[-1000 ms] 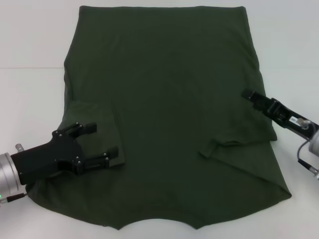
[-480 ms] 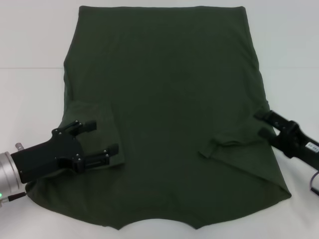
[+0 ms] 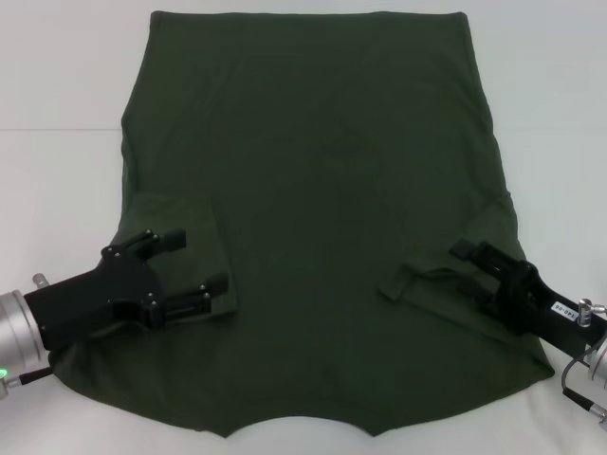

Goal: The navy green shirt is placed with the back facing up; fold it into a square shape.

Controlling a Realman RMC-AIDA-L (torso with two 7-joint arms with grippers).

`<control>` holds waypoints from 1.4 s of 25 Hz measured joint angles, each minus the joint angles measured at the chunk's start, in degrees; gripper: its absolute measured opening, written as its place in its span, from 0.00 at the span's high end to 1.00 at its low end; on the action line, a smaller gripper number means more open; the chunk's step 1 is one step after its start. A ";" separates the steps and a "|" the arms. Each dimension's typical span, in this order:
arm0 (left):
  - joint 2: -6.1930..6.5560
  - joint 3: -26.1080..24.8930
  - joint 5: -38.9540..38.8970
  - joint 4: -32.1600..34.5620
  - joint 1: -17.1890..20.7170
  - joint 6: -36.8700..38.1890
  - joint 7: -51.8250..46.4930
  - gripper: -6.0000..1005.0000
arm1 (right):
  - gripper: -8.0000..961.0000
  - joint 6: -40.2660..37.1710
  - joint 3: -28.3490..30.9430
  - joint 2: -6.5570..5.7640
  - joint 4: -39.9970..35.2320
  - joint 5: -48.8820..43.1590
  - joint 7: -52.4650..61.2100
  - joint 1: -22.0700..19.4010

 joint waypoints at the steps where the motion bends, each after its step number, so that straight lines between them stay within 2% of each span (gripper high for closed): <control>1: 0.00 0.00 0.00 0.00 0.00 0.00 0.00 0.06 | 0.16 0.10 0.16 0.02 0.13 0.11 0.02 -0.04; 23: 0.00 0.00 -0.25 -0.04 -0.11 0.03 -0.06 0.06 | 0.16 8.67 0.08 0.18 1.24 0.36 2.96 3.93; 35: 0.00 0.00 -0.31 0.07 -0.24 0.03 -0.06 0.06 | 0.16 12.23 0.09 0.34 1.91 0.27 2.72 7.91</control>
